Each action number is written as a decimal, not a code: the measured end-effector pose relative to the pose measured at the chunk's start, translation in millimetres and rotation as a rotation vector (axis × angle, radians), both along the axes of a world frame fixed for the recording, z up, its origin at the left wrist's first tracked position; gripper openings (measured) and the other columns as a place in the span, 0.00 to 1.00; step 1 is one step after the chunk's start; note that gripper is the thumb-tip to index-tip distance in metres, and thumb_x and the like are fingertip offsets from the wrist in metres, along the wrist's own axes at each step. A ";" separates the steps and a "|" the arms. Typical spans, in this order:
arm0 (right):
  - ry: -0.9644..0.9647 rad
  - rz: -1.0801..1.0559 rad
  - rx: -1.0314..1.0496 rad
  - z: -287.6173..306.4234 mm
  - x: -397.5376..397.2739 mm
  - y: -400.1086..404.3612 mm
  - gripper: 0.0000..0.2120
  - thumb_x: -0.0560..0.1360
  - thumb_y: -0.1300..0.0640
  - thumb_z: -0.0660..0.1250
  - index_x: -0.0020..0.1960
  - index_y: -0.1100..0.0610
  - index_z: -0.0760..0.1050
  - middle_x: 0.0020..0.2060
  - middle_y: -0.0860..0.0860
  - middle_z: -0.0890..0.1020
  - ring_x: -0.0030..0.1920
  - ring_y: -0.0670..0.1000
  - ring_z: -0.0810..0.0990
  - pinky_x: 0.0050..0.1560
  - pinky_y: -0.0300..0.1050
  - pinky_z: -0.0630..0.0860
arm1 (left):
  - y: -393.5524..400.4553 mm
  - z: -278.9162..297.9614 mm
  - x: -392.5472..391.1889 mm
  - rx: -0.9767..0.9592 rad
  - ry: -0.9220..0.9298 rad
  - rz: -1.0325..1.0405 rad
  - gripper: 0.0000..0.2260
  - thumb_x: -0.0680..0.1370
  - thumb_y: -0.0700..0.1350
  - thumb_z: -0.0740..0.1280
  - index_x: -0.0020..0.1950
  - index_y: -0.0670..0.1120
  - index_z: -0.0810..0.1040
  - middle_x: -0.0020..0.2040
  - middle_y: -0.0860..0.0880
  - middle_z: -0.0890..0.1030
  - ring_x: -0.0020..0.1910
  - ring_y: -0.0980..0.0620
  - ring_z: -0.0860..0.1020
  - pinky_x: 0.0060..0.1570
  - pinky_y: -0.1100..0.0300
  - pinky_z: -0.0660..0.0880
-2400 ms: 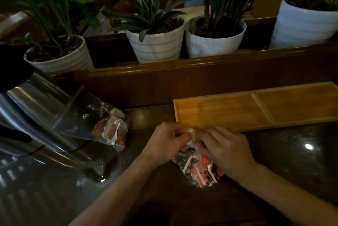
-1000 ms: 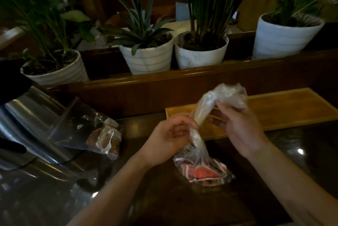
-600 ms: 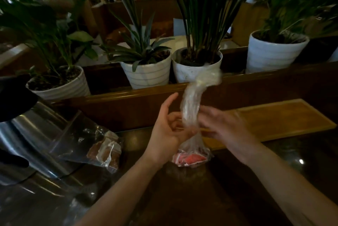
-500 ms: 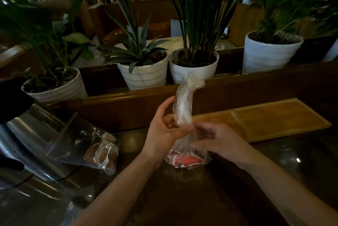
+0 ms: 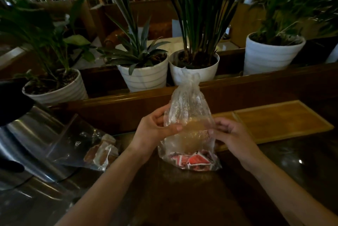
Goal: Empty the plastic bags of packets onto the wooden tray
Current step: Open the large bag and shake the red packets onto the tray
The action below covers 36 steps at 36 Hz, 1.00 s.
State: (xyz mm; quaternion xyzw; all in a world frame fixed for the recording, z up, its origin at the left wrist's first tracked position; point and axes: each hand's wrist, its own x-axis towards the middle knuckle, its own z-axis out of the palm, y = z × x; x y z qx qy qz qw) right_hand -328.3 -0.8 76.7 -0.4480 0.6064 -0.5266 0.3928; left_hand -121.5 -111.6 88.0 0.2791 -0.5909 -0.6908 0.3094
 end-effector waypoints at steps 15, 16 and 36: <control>0.011 -0.026 0.109 -1.2 -38.1 10.6 0.16 0.79 0.61 0.63 0.50 0.42 0.83 0.50 0.45 0.86 0.48 0.52 0.84 0.38 0.41 0.80 | -19.6 -20.6 22.0 0.082 0.043 0.155 0.06 0.72 0.44 0.73 0.47 0.44 0.83 0.42 0.48 0.84 0.38 0.53 0.82 0.35 0.61 0.79; 0.014 -0.013 0.118 -1.5 -38.6 10.9 0.17 0.79 0.61 0.62 0.50 0.41 0.83 0.51 0.44 0.85 0.48 0.50 0.84 0.39 0.41 0.79 | -19.2 -21.7 22.3 0.103 0.061 0.152 0.06 0.72 0.46 0.73 0.47 0.45 0.82 0.42 0.49 0.84 0.38 0.54 0.82 0.34 0.62 0.79; 0.072 -0.071 0.017 -3.3 -45.5 3.2 0.05 0.73 0.57 0.70 0.41 0.50 0.84 0.38 0.48 0.86 0.37 0.43 0.83 0.33 0.30 0.75 | -15.2 -18.9 17.8 -0.105 0.063 0.393 0.05 0.71 0.46 0.73 0.46 0.48 0.82 0.43 0.49 0.86 0.41 0.49 0.85 0.37 0.57 0.82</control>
